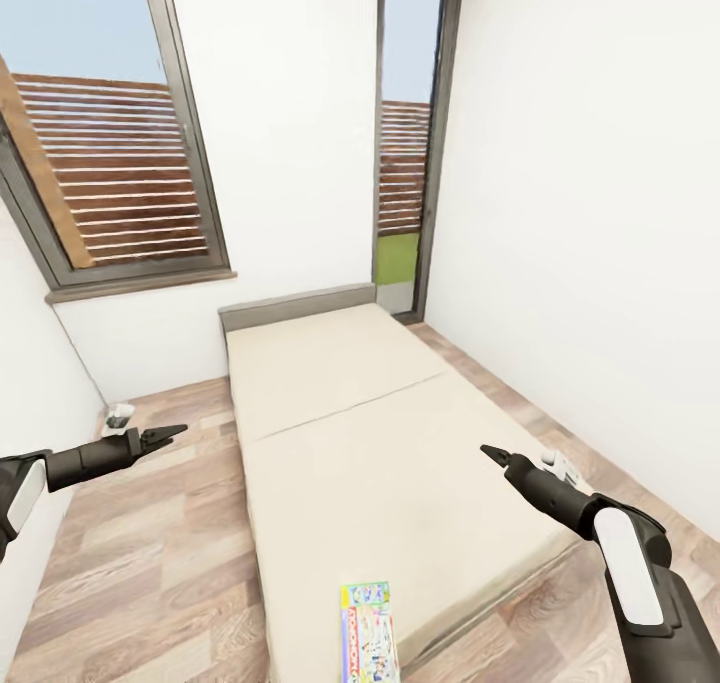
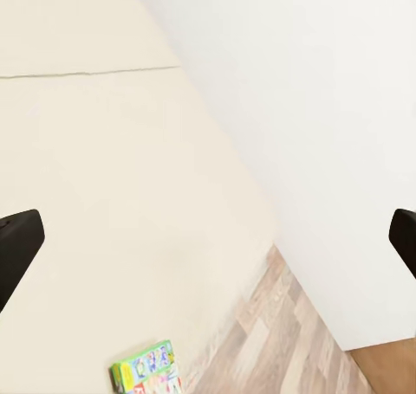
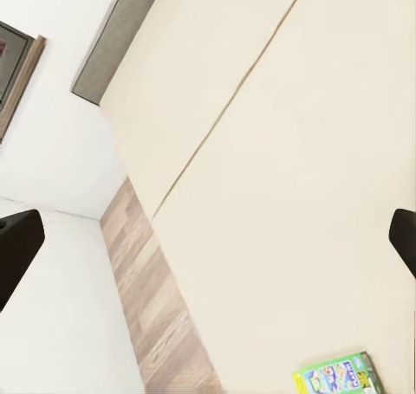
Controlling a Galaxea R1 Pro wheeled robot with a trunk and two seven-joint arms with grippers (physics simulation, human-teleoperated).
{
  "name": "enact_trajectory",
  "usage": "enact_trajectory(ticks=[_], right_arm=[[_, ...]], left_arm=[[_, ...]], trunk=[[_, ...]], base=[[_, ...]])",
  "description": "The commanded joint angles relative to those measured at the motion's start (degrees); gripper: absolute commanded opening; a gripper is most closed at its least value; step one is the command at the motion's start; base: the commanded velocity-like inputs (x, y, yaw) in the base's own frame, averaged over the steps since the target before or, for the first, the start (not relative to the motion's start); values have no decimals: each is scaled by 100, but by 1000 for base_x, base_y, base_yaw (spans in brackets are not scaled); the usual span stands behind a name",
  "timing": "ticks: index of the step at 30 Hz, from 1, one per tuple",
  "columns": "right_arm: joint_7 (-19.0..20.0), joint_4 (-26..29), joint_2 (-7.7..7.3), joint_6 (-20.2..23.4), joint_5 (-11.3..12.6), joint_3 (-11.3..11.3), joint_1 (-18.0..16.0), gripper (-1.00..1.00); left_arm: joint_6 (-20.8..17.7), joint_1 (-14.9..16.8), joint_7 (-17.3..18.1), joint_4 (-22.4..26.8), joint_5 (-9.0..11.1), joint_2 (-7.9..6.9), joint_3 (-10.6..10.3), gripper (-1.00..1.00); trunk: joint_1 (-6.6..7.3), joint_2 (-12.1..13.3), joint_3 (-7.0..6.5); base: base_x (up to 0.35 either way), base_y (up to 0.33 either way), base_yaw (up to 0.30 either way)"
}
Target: Put all the toys in the child's room - the three board games (two on the bed and one on the table), the two jigsaw puzzles on the table, and the tennis ball on the table - inside the toy box on the table in the child's room.
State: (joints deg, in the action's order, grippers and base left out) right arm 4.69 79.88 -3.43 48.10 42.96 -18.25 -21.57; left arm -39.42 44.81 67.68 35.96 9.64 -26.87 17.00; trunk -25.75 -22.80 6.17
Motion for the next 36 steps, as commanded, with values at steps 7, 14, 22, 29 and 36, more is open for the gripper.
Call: enact_trajectory(ticks=[7,14,22,29,36], right_arm=[[49,1,0,31,-50,-10,-5,100],[49,1,0,31,-56,-12,-5,100],[49,1,0,31,-63,-8,-5,100],[49,1,0,30,-68,-5,-5,100],[49,-1,-3,32,-68,-10,-5,100]], left_arm=[[-48,9,17,-1,7,-3,5,100],[-48,10,24,-1,8,0,5,100],[-48,7,21,-1,6,0,5,100],[-48,6,21,-1,9,2,5,100],[-49,3,-5,-1,11,6,2,100]], trunk=[[-4,-13,13],[-4,-13,13],[-4,-13,13],[-4,-13,13],[-4,-13,13]], base=[[-43,-294,268],[-169,-266,287],[-225,-238,290],[-109,-169,290],[-8,-171,290]])
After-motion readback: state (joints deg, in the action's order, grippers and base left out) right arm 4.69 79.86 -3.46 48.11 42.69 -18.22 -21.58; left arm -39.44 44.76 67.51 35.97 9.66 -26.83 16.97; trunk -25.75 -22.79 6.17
